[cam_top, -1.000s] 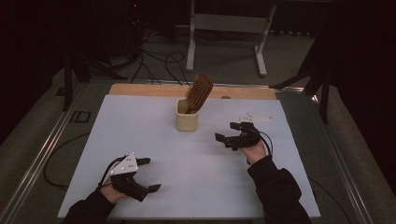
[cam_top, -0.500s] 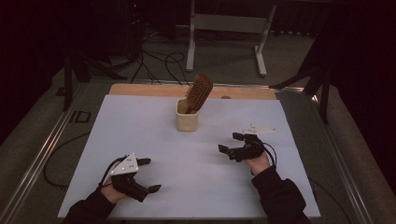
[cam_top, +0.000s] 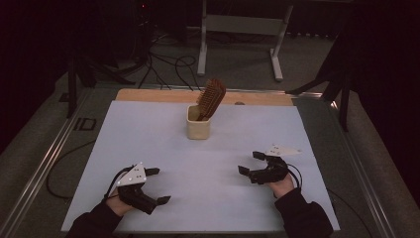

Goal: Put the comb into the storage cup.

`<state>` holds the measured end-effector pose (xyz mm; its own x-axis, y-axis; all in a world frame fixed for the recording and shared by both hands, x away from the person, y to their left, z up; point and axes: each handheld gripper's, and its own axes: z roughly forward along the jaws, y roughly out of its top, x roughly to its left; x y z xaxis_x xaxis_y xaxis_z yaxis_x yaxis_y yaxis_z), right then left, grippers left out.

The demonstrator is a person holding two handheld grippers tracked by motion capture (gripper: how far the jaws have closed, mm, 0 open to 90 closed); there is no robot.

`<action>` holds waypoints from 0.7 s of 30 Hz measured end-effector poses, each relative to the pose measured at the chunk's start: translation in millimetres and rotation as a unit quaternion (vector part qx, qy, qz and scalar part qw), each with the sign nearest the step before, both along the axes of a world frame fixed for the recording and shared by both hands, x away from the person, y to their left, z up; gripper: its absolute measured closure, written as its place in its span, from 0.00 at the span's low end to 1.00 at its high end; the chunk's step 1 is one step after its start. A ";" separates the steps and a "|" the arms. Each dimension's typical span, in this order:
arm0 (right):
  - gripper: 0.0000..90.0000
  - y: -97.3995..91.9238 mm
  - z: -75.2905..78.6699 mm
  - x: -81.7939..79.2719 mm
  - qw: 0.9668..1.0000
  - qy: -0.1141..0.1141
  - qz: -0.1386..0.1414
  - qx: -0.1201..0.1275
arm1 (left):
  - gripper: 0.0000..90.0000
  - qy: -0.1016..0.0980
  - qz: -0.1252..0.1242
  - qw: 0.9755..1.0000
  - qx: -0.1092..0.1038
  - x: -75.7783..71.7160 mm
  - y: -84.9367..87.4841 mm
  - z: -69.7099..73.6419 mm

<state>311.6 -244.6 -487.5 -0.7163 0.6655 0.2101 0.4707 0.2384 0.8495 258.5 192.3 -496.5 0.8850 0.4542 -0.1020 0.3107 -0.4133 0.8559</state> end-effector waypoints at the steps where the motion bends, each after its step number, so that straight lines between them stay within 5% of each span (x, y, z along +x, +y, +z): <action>1: 0.10 -1.4 -0.4 -2.4 1.000 -0.001 -0.001 0.000 | 0.00 0.000 0.000 1.000 0.000 -0.1 0.1 0.0; 21: 0.10 -22.1 -8.5 -42.3 0.999 -0.034 -0.011 -0.012 | 0.00 0.001 -0.002 1.000 -0.001 -0.4 0.5 0.6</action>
<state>269.3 -266.7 -495.9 -0.7132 0.6857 0.1454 0.4182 0.2497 0.8734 258.1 192.8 -495.9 0.8863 0.4513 -0.1037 0.3104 -0.4129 0.8563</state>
